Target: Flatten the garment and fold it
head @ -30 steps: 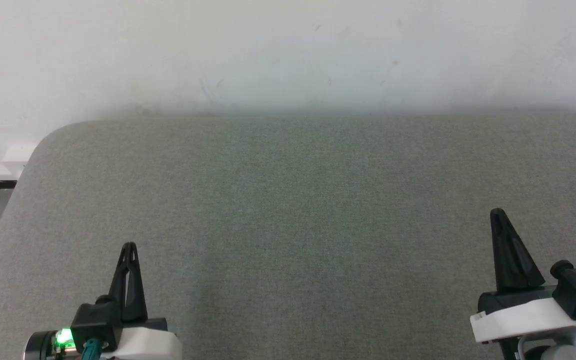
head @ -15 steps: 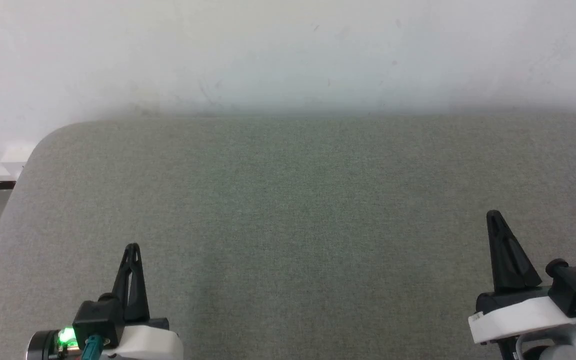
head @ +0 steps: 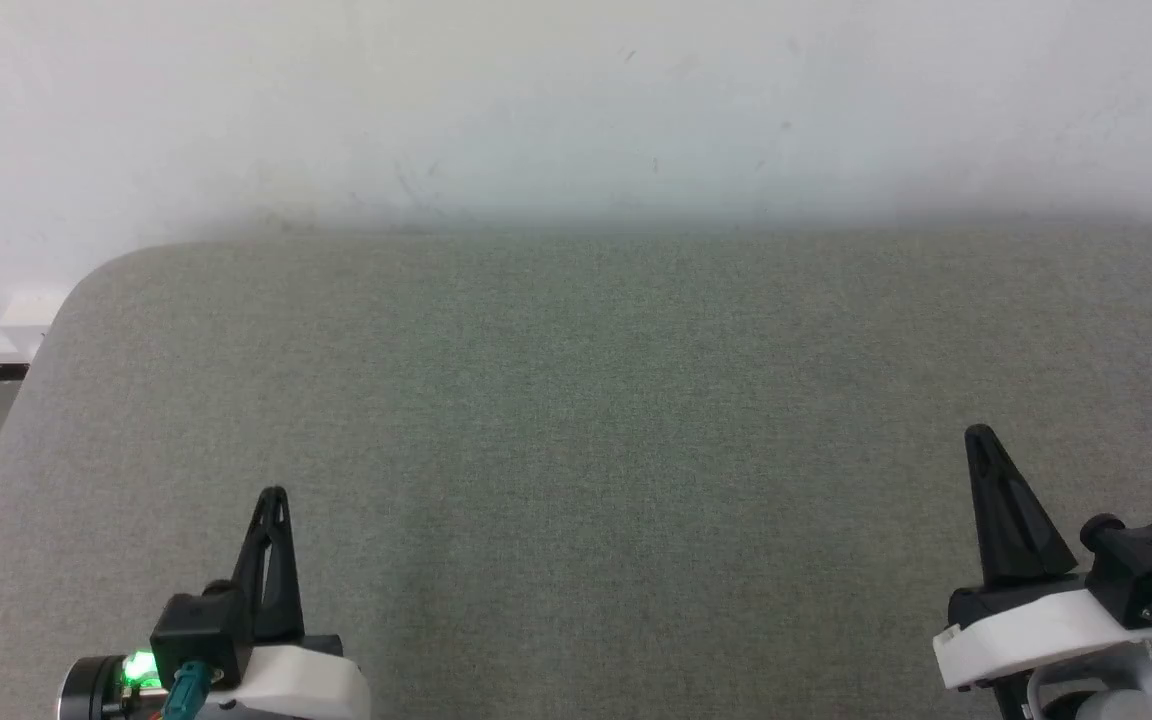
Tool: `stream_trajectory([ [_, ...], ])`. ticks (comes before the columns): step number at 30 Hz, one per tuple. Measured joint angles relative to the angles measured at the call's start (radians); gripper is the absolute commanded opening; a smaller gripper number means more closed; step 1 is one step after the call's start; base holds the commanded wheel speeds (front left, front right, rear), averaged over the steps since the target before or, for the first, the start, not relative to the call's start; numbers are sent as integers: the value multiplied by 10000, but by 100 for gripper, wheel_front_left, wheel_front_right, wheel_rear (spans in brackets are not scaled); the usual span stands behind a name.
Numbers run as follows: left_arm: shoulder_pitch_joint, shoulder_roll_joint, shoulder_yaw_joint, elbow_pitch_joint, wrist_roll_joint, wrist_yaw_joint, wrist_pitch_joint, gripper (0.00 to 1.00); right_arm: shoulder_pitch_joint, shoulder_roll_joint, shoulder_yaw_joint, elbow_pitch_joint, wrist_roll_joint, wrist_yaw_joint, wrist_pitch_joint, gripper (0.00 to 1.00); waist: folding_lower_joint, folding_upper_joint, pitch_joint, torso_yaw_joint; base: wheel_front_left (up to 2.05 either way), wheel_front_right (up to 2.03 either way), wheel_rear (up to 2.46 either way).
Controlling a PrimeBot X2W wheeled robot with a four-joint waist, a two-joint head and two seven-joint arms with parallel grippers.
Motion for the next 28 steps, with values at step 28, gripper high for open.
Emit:
stream_trajectory([
  [28,-206,-117,29,13,35,-337,543,0,-81,4,63,-2,-268,0,554,0,0,0,1,-53,0,0,0],
])
